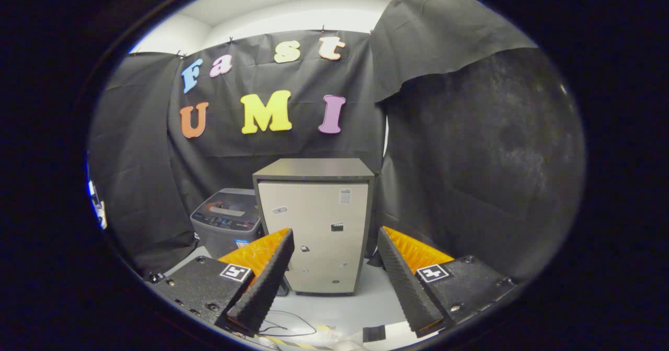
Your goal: Put the clothes into the washing machine and then close the washing machine lid.
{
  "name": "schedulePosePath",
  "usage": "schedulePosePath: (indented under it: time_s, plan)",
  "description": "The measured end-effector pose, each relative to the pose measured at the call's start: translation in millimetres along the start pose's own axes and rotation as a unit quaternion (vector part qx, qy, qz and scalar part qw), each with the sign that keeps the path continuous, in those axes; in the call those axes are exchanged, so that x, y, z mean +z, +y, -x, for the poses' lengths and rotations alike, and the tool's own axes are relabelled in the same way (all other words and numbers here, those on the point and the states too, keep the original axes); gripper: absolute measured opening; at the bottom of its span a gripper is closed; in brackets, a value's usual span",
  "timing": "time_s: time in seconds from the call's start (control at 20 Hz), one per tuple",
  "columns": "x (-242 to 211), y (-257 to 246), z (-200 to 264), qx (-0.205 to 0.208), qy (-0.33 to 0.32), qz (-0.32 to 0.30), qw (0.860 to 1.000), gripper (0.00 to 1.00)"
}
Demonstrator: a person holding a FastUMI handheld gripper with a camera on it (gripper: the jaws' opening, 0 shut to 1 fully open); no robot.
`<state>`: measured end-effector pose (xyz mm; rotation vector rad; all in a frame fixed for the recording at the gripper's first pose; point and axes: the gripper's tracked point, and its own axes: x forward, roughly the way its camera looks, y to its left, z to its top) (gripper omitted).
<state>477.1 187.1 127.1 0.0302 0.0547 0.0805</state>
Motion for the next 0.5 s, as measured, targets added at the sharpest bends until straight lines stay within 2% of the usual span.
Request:
schedulePosePath:
  time_s: [0.5]
  plan:
    - [-4.4, -5.4, 3.0, -0.001, -0.003, -0.006, 1.000, 1.00]
